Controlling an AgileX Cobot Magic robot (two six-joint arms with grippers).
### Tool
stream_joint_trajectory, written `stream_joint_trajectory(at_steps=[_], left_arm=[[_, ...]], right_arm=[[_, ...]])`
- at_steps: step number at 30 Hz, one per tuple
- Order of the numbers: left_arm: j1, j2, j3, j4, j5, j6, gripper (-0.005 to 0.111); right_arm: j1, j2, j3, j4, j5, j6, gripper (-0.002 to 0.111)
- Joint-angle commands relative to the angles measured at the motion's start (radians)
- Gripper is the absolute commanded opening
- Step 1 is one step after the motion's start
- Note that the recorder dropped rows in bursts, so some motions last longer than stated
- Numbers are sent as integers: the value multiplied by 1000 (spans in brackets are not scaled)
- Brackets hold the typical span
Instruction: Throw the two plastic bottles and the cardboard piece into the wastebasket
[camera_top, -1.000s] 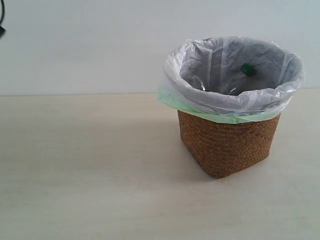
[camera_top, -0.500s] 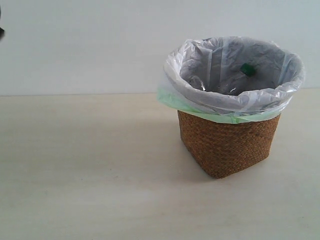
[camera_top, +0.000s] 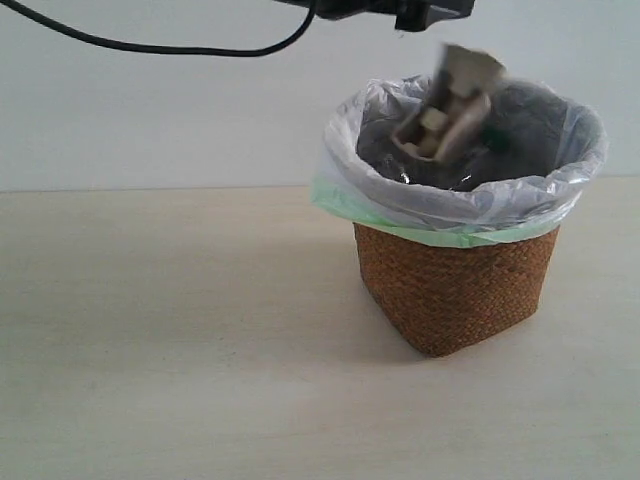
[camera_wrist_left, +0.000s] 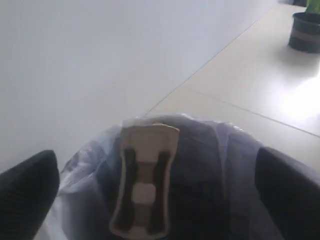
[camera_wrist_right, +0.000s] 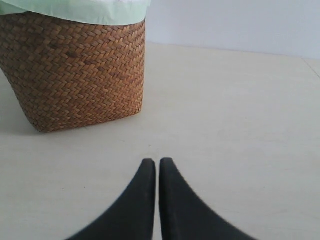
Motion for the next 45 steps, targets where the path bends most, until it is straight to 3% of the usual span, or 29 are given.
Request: stream_joint_trajectory(at_steps=[1,8,10,14,18,19,24,31,39,41,45], left_arm=[[-4,-19,0,122,-46,-101,107],[-4,-59,0,214,-5,-114,106],[-4,-82,0,268,42,-116,97],[-4,-134,0,400,141,-162,57],[-2,-186,0,514,251,-236,8],[-2,-196,0,529,277,-239,4],[-2,-267,0,583,380,-282,4],[16,-479,69,796,281,-520,4],[100,-801,366,810,-9,-675,4],[100,-951,556,810,-198,-727,4],[100,-1157,820,810,-377,-797,4]], right_arm=[[-5,-5,-1,1,-4,0,0],[-5,-5,-1,1,-4,0,0],[-5,-5,-1,1,-4,0,0],[-5,-5,-1,1,-4,0,0],[-5,-5,-1,1,-4,0,0],[-5,-5,-1,1,-4,0,0],[-5,-5,-1,1,-4,0,0],[-5,-5,-1,-1,-4,0,0],[-5,-5,-1,-1,-4,0,0],[-5,-5,-1,-1,-4,0,0],[-5,-5,-1,-1,-4,0,0]])
